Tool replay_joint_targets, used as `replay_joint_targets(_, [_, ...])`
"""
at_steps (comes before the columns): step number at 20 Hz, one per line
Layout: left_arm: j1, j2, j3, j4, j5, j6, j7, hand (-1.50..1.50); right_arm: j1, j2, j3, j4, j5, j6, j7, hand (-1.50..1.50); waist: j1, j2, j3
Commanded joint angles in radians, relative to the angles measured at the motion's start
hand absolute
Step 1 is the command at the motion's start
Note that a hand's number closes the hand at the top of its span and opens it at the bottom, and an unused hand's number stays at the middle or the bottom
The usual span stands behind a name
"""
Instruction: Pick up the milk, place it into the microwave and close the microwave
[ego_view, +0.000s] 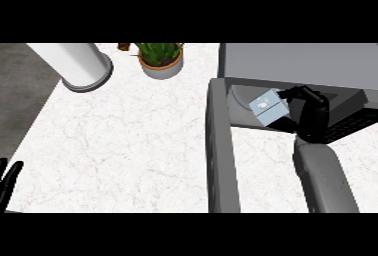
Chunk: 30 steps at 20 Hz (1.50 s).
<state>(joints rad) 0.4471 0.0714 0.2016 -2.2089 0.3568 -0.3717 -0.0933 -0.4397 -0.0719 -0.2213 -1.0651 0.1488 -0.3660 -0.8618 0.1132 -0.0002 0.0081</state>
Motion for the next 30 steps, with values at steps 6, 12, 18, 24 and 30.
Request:
replay_joint_targets(6, [-0.037,0.024,-0.012,0.000,-0.041,-0.001,0.015,-1.50,-0.115,-0.048,-0.020,0.154,0.177,-0.205,0.134,-1.50,0.089,0.069,-0.011])
replay_joint_targets(12, [-0.066,0.030,-0.036,0.017,-0.067,-0.001,0.027,-1.50,-0.069,-0.014,-0.019,0.148,0.189,-0.175,0.145,-1.50,0.102,0.080,-0.010])
replay_joint_targets(18, [-0.101,0.032,-0.059,0.031,-0.076,-0.004,0.033,-1.50,-0.086,0.032,0.006,0.169,0.154,-0.107,0.156,-1.50,0.113,0.077,-0.008])
replay_joint_targets(24, [-0.108,0.015,-0.094,0.028,-0.104,0.003,0.036,-1.50,-0.121,0.035,-0.015,0.217,0.147,-0.116,0.181,-1.50,0.113,0.072,-0.007])
replay_joint_targets(30, [-0.129,0.008,-0.112,0.019,-0.137,0.020,0.046,-1.50,-0.152,0.033,-0.027,0.264,0.155,-0.119,0.208,-1.50,0.088,0.061,-0.006])
